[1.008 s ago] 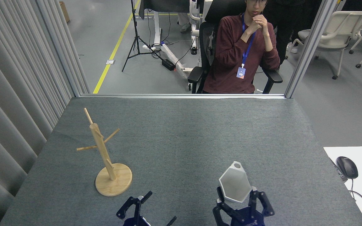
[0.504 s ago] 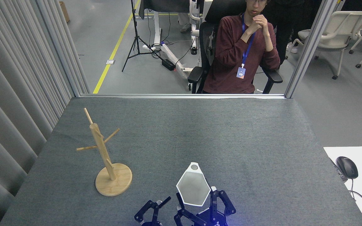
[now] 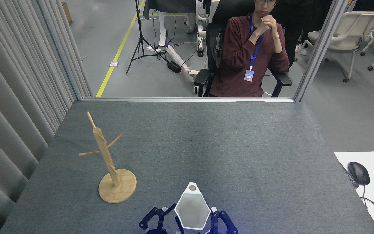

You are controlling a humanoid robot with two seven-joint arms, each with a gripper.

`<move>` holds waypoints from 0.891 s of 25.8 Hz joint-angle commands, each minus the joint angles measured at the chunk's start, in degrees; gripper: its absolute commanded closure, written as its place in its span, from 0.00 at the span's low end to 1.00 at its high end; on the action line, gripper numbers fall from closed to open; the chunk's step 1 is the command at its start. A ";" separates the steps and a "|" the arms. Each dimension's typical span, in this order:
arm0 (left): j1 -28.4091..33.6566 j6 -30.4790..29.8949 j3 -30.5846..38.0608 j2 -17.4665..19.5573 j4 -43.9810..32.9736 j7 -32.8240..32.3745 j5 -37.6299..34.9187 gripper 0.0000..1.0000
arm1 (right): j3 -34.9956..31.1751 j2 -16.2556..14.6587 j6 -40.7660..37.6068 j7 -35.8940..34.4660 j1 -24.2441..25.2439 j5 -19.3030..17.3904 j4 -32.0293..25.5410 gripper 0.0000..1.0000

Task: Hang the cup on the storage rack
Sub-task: 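Bring the white cup inward with the right gripper toward the left gripper, then grasp the white cup with the left gripper and release the right gripper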

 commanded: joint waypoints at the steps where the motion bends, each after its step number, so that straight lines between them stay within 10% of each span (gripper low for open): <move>1: 0.00 -0.01 0.03 0.00 -0.17 0.02 0.00 0.00 | 3.38 -0.12 1.03 0.03 0.18 1.19 0.07 0.41; 23: -0.70 0.52 0.12 0.00 -0.44 0.02 0.18 0.01 | 4.96 -0.12 2.79 -0.06 0.44 2.95 1.57 0.39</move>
